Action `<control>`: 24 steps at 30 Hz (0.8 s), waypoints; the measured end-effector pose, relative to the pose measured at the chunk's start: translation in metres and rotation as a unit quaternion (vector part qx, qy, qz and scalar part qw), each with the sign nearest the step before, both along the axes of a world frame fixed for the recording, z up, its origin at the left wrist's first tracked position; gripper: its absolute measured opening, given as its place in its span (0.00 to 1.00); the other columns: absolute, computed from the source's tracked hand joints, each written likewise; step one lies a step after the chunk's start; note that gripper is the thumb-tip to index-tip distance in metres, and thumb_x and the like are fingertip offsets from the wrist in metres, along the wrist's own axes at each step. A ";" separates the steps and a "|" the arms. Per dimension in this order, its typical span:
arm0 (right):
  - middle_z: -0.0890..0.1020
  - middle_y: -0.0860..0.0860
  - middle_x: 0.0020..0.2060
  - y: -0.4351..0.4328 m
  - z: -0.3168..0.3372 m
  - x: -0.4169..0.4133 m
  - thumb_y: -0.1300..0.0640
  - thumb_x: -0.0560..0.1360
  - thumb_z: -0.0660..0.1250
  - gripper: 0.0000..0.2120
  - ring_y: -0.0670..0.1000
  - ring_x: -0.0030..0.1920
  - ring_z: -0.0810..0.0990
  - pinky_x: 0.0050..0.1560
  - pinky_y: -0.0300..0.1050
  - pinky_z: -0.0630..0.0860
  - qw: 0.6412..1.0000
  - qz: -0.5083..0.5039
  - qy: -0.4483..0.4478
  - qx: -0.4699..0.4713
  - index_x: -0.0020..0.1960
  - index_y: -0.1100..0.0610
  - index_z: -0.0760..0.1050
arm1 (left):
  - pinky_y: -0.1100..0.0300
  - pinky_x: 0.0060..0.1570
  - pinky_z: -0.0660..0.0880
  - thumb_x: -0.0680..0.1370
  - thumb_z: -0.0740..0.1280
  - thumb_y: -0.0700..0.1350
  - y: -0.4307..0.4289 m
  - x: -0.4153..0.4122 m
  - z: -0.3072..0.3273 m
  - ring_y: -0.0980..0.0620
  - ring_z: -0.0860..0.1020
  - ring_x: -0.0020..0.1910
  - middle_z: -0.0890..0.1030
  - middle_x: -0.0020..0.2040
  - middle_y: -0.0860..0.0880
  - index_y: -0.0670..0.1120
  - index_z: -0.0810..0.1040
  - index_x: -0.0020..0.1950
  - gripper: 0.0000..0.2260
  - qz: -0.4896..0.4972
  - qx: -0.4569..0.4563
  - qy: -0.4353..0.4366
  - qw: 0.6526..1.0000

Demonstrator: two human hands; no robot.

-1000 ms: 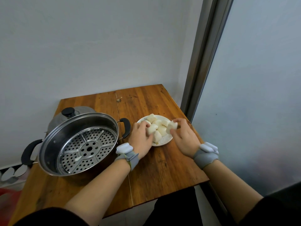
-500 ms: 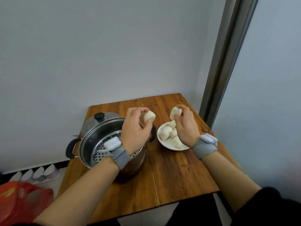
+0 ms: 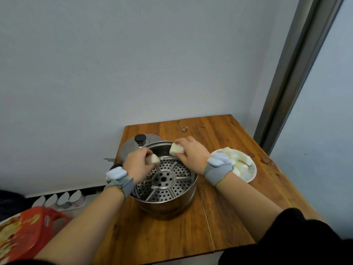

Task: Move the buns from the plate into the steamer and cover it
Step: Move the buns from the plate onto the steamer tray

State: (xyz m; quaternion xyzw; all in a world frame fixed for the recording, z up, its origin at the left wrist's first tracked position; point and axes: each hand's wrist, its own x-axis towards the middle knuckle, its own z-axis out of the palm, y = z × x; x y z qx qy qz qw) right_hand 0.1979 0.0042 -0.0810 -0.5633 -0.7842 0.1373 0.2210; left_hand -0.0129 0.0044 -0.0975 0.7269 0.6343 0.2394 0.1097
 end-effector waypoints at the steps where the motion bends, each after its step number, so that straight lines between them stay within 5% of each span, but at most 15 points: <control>1: 0.73 0.57 0.64 0.003 0.000 -0.006 0.49 0.79 0.66 0.22 0.61 0.60 0.77 0.59 0.54 0.75 0.999 0.008 -0.038 -0.013 0.71 0.53 0.69 | 0.54 0.53 0.76 0.71 0.75 0.50 0.003 -0.002 -0.002 0.46 0.79 0.55 0.82 0.57 0.46 0.46 0.78 0.59 0.20 -0.005 -0.017 0.006 1.000; 10: 0.73 0.58 0.63 0.027 -0.022 -0.032 0.52 0.80 0.63 0.18 0.63 0.60 0.77 0.53 0.53 0.76 0.975 0.029 -0.204 -0.088 0.69 0.52 0.69 | 0.55 0.51 0.73 0.71 0.72 0.47 0.023 -0.005 -0.013 0.45 0.78 0.55 0.82 0.54 0.47 0.47 0.77 0.56 0.14 -0.053 -0.033 0.067 0.996; 15: 0.71 0.58 0.63 0.037 -0.030 -0.039 0.61 0.77 0.65 0.21 0.65 0.53 0.80 0.52 0.58 0.79 0.978 0.019 -0.192 -0.082 0.68 0.52 0.69 | 0.53 0.52 0.71 0.72 0.72 0.45 0.033 -0.006 -0.015 0.43 0.77 0.56 0.80 0.56 0.44 0.45 0.77 0.57 0.15 -0.062 -0.027 0.077 0.995; 24: 0.75 0.57 0.63 0.028 -0.018 -0.031 0.61 0.78 0.62 0.18 0.61 0.60 0.77 0.55 0.52 0.76 0.988 0.009 -0.144 -0.047 0.67 0.53 0.73 | 0.52 0.50 0.73 0.77 0.64 0.41 0.024 -0.006 -0.008 0.43 0.78 0.55 0.82 0.54 0.45 0.46 0.79 0.56 0.09 -0.057 0.000 0.060 0.997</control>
